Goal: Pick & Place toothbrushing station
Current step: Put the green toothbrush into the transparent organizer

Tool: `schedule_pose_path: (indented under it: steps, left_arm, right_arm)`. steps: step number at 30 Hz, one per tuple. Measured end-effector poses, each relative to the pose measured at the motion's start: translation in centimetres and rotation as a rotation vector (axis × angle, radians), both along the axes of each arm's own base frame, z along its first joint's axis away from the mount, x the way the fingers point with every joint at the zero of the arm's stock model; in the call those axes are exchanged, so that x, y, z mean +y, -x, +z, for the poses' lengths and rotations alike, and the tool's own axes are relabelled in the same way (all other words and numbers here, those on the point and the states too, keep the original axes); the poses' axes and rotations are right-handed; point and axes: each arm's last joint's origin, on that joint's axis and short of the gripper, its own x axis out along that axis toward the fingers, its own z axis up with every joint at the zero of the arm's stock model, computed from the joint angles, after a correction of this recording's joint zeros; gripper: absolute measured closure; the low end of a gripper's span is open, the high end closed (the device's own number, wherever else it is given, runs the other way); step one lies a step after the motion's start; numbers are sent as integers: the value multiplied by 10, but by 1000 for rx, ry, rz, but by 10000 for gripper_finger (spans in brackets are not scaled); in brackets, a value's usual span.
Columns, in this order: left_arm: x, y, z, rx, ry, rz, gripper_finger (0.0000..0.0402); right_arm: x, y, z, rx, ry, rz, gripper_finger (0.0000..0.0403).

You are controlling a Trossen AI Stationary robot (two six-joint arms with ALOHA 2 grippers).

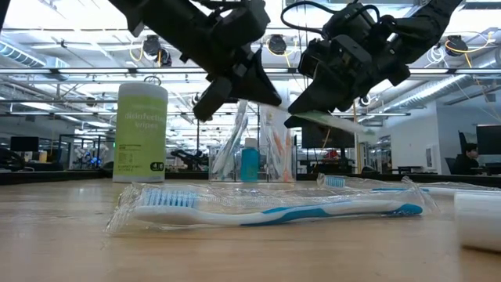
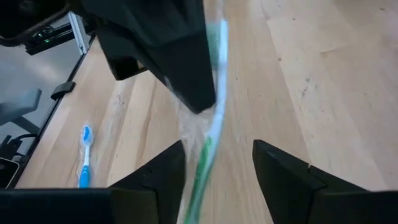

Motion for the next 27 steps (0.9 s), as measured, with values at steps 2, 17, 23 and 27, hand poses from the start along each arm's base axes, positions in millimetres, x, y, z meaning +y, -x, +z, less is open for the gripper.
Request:
schedule_pose_path:
  steps: [2,17,23,27]
  left_arm:
    - [0,-1,2,-27,-18,18,391]
    - [0,-2,3,-42,-16,29,364]
    - [2,-1,4,-55,-29,91,336]
    - [2,-1,4,-77,4,128,322]
  right_arm:
    - [0,0,0,-1,4,3,238]
    - [-6,1,0,-19,53,6,381]
    - [-17,2,1,-20,8,-58,381]
    - [-20,2,1,-14,1,-70,383]
